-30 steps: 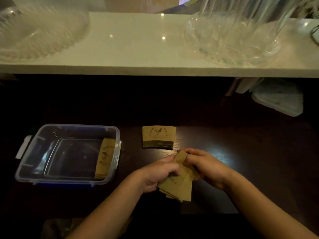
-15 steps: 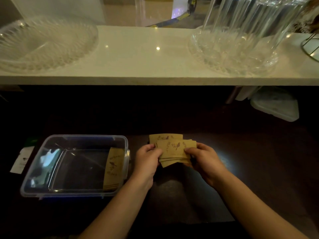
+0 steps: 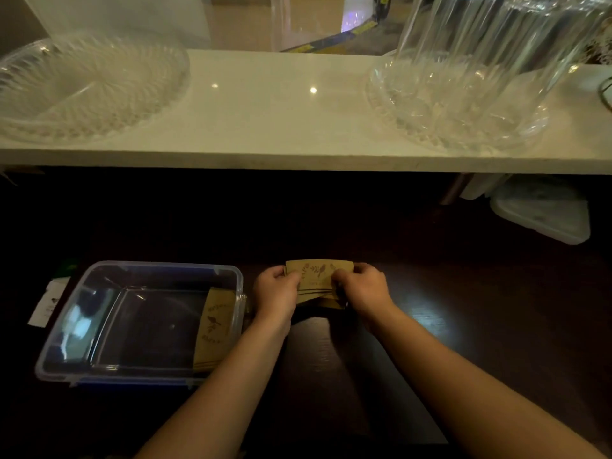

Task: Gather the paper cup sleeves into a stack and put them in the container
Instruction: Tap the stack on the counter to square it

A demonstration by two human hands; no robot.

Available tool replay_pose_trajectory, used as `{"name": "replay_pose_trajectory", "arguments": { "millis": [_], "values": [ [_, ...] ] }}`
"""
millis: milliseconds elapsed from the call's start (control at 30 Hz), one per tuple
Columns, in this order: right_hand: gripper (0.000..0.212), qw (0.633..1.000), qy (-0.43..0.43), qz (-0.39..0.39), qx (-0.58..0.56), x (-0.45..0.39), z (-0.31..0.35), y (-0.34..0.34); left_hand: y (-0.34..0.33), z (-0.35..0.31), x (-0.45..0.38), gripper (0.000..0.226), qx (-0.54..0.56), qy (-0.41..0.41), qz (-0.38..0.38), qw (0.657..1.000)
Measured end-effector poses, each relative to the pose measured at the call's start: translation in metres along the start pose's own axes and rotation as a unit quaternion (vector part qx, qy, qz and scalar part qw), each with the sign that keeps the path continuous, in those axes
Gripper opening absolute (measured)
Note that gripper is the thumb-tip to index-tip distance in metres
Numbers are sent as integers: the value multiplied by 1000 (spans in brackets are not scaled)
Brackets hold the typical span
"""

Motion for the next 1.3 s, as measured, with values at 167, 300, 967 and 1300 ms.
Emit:
{"name": "replay_pose_trajectory", "arguments": {
  "millis": [167, 300, 967, 1300],
  "values": [
    [43, 995, -25, 63, -77, -6, -17, -9, 6, 8, -4, 37, -25, 29, -5, 999],
    [13, 987, -20, 132, -85, -13, -11, -12, -3, 17, -5, 25, 11, 94, 58, 994],
    [70, 979, 70, 191, 26, 20, -36, 9, -9, 22, 30, 67, -98, 3, 153, 983],
    [84, 936, 271, 67, 216, 73, -55, 16, -24, 40, 78, 78, -273, -260, 177, 909]
  ]
}}
Point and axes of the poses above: each hand's wrist, its own x-axis away from the middle knuckle, its own y-axis out of the back of the hand, z = x × y, the point moved 8 cm from there along -x, towards the middle knuckle, and after that the axes turned 5 degrees about z, right-handed, at the moved point
